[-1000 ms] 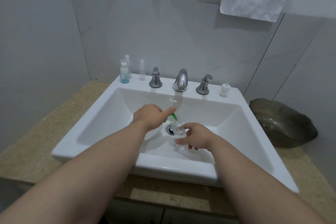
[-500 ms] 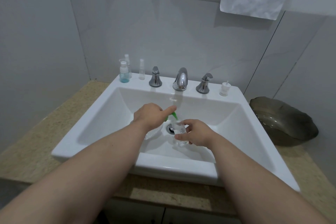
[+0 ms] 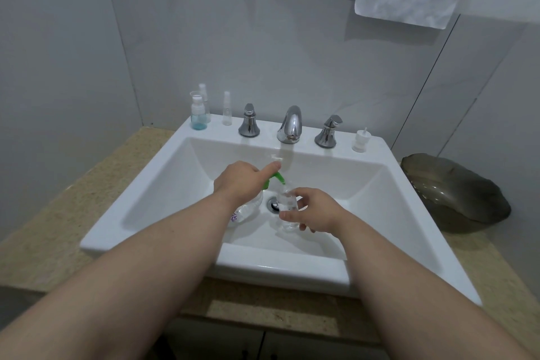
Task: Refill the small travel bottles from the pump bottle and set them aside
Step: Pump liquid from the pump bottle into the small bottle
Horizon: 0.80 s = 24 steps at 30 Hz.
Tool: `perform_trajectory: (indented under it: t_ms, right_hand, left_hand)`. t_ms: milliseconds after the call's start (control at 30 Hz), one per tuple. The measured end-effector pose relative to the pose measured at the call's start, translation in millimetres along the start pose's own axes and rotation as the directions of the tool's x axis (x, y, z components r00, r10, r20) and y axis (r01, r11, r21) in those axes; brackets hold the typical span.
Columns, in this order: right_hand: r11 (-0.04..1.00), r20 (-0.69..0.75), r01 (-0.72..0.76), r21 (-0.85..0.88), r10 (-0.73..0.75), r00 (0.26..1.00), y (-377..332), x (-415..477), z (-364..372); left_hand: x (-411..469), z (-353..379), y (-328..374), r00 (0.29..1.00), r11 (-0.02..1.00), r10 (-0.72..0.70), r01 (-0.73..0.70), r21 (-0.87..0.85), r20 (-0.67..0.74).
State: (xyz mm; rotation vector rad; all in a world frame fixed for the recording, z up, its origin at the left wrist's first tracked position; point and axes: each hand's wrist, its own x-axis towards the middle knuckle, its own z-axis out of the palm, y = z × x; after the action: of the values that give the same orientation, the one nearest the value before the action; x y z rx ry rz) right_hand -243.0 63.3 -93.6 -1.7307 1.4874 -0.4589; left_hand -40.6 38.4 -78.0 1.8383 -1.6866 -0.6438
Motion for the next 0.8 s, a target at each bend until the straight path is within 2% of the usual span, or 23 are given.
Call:
perform_trajectory:
  t_ms: [800]
  right_hand:
    - [0.999, 0.058, -0.021, -0.045, 0.024, 0.998, 0.7, 0.4, 0.9]
  left_hand:
    - [4.6, 2.8, 0.6, 1.0, 0.999, -0.013, 0.013, 0.042, -0.004]
